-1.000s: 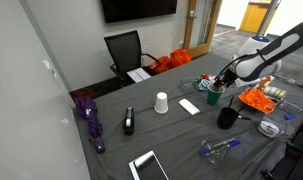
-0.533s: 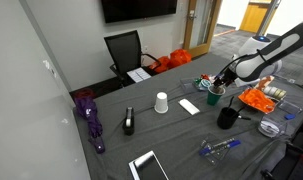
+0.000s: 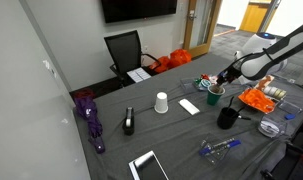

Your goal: Put the orange wooden rectangular block in the green cup

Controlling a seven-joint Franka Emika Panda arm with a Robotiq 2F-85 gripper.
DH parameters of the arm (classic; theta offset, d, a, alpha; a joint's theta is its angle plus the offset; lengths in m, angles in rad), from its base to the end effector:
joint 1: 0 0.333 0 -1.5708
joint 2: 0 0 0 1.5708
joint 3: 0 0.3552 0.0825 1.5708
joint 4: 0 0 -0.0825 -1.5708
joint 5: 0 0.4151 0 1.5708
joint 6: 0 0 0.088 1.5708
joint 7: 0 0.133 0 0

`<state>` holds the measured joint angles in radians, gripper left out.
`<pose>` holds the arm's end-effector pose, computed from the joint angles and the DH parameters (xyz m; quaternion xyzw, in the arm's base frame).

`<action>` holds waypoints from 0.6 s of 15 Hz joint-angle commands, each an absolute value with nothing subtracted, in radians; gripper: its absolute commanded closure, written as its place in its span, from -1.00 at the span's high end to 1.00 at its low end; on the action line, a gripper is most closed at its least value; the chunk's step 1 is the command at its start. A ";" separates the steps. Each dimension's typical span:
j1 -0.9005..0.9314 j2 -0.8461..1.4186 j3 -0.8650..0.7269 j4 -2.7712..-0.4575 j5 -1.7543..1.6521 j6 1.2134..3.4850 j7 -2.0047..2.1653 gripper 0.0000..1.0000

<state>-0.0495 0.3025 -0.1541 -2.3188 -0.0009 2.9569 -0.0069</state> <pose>0.5775 -0.1197 0.2338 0.9814 -0.0891 0.1654 0.0397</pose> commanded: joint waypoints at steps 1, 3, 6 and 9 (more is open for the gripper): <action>-0.028 0.193 -0.221 -2.379 -0.105 2.902 0.026 1.00; -0.045 0.138 -0.230 -2.382 -0.147 2.848 0.025 1.00; -0.075 0.062 -0.219 -2.379 -0.167 2.753 0.004 1.00; -0.093 0.006 -0.204 -2.370 -0.156 2.665 -0.012 1.00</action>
